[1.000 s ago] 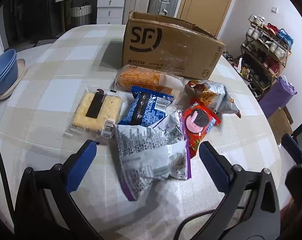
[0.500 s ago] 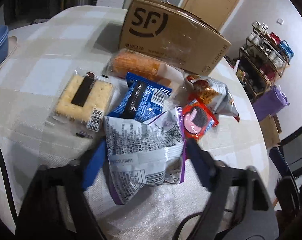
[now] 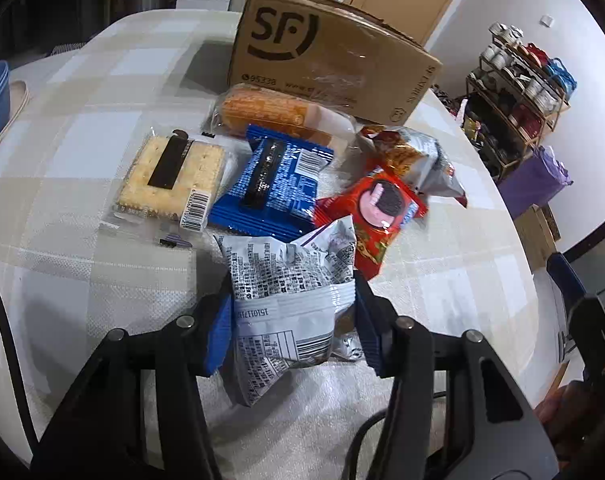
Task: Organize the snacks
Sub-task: 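Grasp the white printed chip bag with the left tool while the right tool grasps the red-white chip bag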
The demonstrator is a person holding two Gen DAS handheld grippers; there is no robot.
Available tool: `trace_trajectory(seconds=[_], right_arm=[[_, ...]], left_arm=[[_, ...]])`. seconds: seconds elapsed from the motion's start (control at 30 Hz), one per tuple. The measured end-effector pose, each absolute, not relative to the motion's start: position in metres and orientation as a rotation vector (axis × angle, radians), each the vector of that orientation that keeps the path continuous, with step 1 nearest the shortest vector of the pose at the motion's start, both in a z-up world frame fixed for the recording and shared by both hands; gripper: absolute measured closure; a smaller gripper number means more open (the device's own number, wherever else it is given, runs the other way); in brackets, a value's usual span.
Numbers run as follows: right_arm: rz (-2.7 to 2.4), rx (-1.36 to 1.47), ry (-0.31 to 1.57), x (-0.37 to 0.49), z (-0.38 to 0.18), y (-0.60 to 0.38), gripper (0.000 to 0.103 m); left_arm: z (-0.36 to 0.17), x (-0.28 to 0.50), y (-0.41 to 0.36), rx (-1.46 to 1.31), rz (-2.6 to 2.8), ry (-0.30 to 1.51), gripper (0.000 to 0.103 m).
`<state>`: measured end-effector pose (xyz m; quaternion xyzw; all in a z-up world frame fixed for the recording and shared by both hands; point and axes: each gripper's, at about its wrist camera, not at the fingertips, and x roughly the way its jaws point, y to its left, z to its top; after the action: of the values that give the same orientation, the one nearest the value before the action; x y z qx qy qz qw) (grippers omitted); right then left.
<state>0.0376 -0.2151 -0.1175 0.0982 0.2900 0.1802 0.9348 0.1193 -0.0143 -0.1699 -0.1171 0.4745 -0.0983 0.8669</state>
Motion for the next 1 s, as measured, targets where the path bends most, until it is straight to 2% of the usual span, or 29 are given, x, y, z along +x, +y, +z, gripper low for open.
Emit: trace_trajectory(seconds=[0.6,0.83,1.0], right_arm=[[0.336,0.167,0.629,0.043,-0.116,-0.21,0.001],[0.284,-0.009,0.53,0.08,-0.09,-0.209,0.001],[0.363,-0.085,0.591,0.128,-0.086,-0.205,0.001]], left_arm=[[-0.146,0.078,0.063,-0.407,-0.225,0.944,0.055],[-0.154,0.075,0.079,-0.445,-0.216,0.944,0.055],[-0.159,0.078,0.085,-0.462,-0.215,0.945,0.055]])
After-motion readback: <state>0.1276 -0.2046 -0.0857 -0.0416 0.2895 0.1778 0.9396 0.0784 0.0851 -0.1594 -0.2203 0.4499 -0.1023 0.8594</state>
